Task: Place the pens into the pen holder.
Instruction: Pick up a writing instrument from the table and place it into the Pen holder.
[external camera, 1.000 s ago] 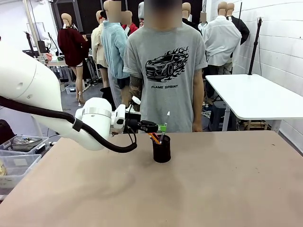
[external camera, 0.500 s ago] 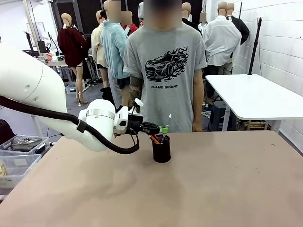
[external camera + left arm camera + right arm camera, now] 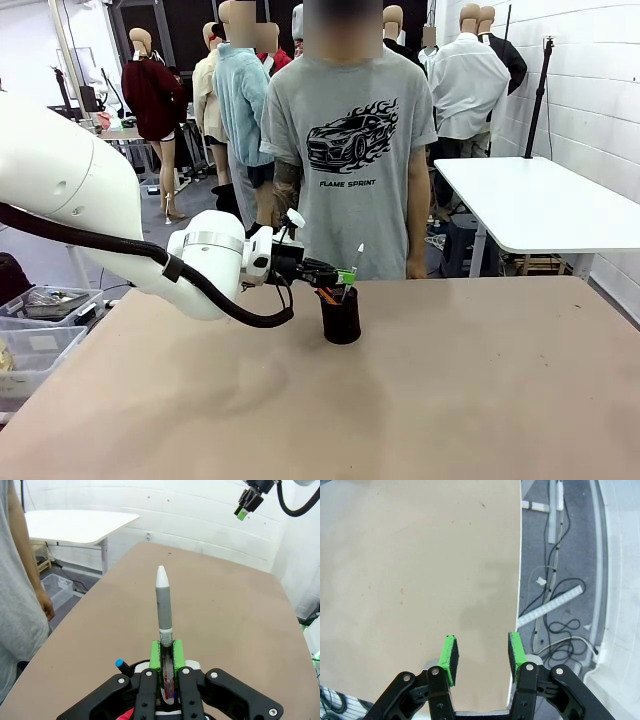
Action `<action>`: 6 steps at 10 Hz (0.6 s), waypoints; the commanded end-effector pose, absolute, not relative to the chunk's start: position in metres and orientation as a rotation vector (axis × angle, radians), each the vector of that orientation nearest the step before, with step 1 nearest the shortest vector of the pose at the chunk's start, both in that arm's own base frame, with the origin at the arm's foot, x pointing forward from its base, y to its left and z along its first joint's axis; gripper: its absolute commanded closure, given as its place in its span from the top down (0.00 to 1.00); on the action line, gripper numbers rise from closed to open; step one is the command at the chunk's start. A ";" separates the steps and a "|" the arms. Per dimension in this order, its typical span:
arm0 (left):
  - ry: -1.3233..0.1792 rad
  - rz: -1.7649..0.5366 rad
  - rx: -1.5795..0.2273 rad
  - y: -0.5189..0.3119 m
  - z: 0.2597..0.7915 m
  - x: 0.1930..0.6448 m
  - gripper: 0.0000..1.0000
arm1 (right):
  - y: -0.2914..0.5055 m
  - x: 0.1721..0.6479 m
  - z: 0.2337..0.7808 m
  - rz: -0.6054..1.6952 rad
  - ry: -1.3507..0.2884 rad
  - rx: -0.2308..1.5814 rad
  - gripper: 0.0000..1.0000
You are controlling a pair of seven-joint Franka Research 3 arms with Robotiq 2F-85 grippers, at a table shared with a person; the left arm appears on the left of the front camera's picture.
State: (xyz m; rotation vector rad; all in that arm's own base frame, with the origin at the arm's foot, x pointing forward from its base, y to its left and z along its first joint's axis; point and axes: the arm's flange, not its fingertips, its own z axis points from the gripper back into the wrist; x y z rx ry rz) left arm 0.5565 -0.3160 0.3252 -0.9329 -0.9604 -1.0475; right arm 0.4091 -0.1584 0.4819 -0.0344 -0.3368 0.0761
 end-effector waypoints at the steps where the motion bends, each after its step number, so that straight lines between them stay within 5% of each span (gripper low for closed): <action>1: -0.980 -1.089 -0.901 -0.318 0.325 0.557 0.30 | -0.158 0.409 0.482 0.078 -0.325 -0.049 0.52; 2: -0.985 -1.090 -0.894 -0.317 0.327 0.557 0.49 | -0.158 0.409 0.482 0.078 -0.325 -0.049 0.52; 3: -0.998 -1.094 -0.896 -0.315 0.330 0.556 0.58 | -0.158 0.409 0.482 0.078 -0.325 -0.049 0.52; 6: -1.041 -1.077 -0.884 -0.304 0.348 0.554 0.58 | -0.158 0.409 0.482 0.078 -0.325 -0.049 0.52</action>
